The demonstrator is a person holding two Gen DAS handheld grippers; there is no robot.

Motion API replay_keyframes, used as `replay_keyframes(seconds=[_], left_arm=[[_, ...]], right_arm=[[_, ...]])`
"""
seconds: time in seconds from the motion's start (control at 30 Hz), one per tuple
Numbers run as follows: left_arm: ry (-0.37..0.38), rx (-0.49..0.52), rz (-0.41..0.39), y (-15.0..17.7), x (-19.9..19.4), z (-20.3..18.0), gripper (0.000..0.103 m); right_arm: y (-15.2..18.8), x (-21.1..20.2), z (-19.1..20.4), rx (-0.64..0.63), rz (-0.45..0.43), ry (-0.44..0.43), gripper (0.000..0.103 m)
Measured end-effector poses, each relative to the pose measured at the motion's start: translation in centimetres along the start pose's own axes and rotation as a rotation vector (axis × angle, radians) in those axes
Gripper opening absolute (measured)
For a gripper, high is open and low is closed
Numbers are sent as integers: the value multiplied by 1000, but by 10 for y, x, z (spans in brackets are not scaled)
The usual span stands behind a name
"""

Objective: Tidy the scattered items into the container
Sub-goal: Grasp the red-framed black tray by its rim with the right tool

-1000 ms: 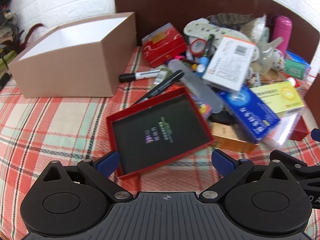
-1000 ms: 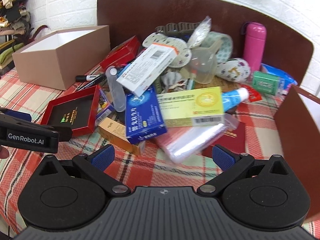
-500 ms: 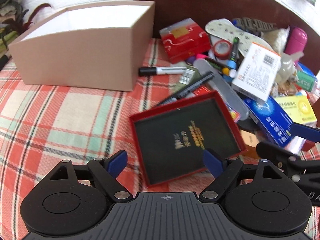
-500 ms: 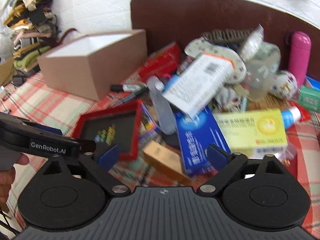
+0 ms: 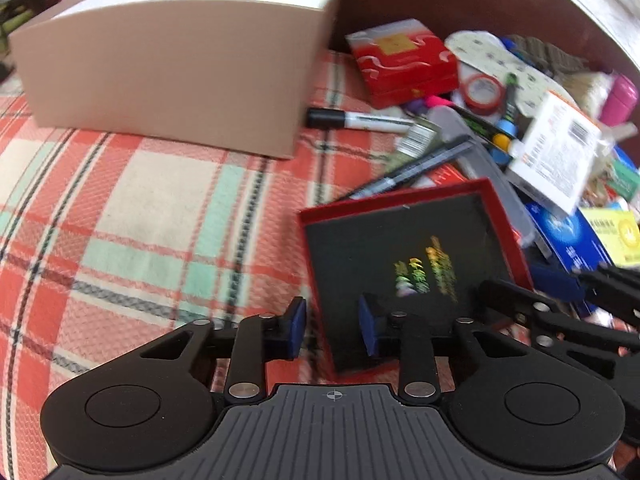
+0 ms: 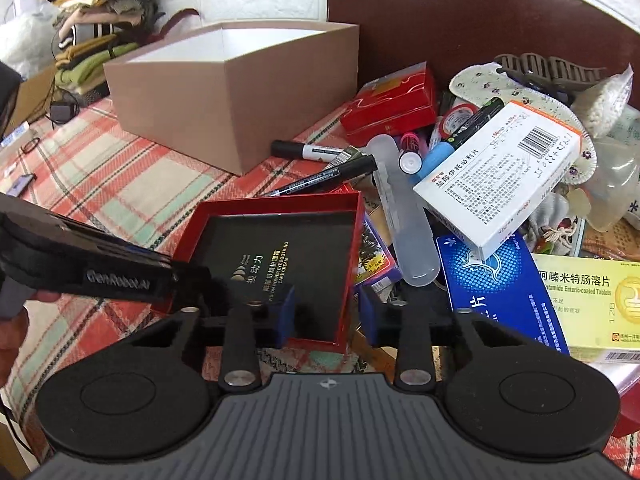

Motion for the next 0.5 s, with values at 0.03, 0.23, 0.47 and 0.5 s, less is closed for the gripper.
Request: replay_keyframes(seconds=[0.03,0.23,0.47,0.5], left_arm=[[2,-5,-3,0,1,2,50],[51,-26,2,0,1,5,16],[15,21,-33,10,-2,-3,38],[26,13,-31,10,-2,-2,21]], right_arm=[[0,0,0,-3,2,3,28],[2,0,-1,8,8,10,26],[7,-6,2,-4,11,26,26],[7,-5,3,-14,9,32,26]])
Point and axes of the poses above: each gripper's, at about its wrist camera, not at the fingertips, and x roughly the way its jaws point, z to its left, y to its underside, the point moved 5 cm from there along x, roughly the way its jaws point, and after that the axes turned 4 degrees about x, right-handed, at the moved point
